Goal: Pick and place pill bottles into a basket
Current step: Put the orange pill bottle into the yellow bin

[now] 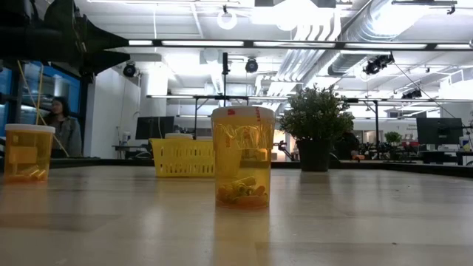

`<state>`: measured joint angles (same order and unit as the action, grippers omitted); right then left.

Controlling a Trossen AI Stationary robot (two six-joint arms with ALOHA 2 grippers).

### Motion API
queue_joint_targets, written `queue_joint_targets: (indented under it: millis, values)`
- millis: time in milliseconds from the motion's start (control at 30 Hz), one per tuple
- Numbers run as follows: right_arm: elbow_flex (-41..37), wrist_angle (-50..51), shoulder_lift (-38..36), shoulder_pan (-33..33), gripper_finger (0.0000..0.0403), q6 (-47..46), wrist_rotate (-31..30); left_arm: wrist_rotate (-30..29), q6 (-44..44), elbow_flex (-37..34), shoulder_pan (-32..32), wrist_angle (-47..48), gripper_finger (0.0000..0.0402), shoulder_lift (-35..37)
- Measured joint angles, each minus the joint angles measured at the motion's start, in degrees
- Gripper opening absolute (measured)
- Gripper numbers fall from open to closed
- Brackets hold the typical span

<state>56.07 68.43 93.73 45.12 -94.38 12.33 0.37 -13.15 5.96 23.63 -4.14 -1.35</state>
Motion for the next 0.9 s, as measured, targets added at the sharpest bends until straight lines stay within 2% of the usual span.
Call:
queue_joint_targets:
  millis: [300,567,667,900]
  values:
    - [0.0,0.1,0.0,-1.37,0.0209,3.35,-1.41,0.01,0.0,0.0,-0.01,-0.02,0.0259,-0.02]
    - [0.0,-0.06,-0.19,-6.45,0.02,9.18,-4.05,0.01,0.0,-0.02,-0.01,-0.02,0.0259,-0.02]
    - [0.0,-1.28,-1.2,-9.14,0.0201,12.67,-7.23,0.01,0.0,0.0,-0.01,-0.04,0.0259,-0.01]
    - [0.0,-8.79,-5.63,-17.07,0.0201,24.71,-19.32,0.01,-0.02,0.0,-0.01,-0.04,0.0259,0.0]
